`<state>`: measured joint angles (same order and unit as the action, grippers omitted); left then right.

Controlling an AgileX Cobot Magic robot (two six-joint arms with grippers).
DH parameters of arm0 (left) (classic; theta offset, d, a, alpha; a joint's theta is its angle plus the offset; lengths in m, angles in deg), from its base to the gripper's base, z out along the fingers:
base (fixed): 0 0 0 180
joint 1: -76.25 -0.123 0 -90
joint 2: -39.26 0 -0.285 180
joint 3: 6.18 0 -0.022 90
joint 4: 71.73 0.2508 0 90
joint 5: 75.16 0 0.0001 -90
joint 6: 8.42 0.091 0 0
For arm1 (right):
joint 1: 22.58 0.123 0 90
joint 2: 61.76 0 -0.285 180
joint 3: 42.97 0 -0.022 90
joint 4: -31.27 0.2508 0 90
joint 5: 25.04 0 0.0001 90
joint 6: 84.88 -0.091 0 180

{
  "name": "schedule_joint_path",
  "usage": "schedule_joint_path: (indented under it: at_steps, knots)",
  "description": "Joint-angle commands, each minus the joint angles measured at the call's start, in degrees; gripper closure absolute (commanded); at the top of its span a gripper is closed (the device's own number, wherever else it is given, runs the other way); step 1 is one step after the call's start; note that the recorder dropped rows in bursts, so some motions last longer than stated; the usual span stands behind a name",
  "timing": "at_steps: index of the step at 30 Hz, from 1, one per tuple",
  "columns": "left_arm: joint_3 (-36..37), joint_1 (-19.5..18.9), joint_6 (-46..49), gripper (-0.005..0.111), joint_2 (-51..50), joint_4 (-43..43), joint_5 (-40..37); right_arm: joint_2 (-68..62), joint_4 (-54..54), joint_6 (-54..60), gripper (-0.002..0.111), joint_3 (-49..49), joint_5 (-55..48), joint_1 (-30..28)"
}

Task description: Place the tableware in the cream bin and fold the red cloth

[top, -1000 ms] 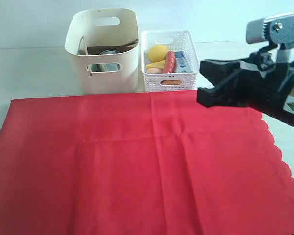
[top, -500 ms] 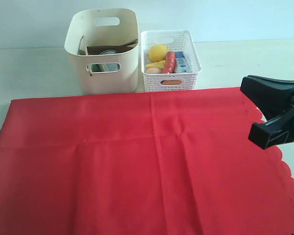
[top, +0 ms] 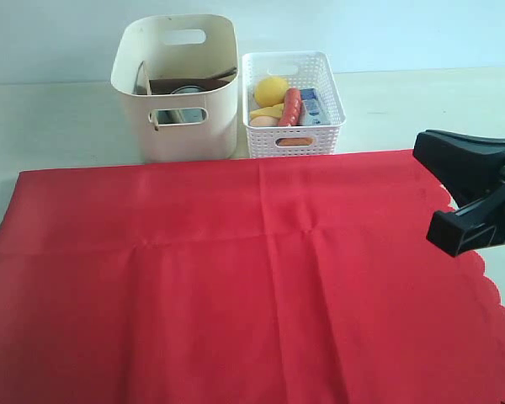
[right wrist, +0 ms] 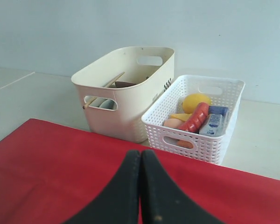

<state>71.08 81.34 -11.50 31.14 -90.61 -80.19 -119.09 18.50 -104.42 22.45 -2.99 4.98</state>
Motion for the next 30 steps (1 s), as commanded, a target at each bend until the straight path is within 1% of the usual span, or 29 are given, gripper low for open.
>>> schedule_joint_path:
  at_steps: [1, 5, 9, 15, 22, 25, 28, 30]
  knots:
    - [0.0, 0.0, -0.6, 0.104, 0.3, -1.4, 8.2, 0.2, -0.3, 0.0, 0.108, 0.0, 0.3, -0.4]
    - [0.0, 0.0, 0.3, 0.105, 0.3, -0.3, 8.7, 0.2, -0.3, 0.0, 0.108, 0.0, 0.3, -0.4]
    - [-2.8, 0.0, 1.9, 0.107, -2.7, 0.4, 7.5, 0.2, -0.2, -0.6, 0.108, 0.0, 0.3, -0.4]
    - [-4.0, 0.0, 4.7, 0.107, -18.9, 0.9, 10.4, 0.2, -0.2, -0.6, 0.108, 0.0, 0.3, -0.4]
    - [-7.1, 0.0, 4.7, 0.106, -39.7, 3.1, 12.8, 0.2, -0.2, -0.6, 0.108, 0.0, 0.2, -0.4]
    - [-8.5, 0.0, 4.7, 0.099, -49.1, 3.1, 14.6, 0.2, -0.2, -0.6, 0.108, 0.0, -0.1, -0.4]
    - [-9.9, 0.0, 4.4, 0.083, -57.8, 3.1, 17.2, 0.1, -0.2, -0.6, 0.108, 0.0, -0.6, -0.4]
    - [-10.9, 0.0, 4.4, 0.07, -63.5, 3.1, 19.1, 0.1, -0.2, -0.6, 0.108, 0.0, -1.0, -0.4]
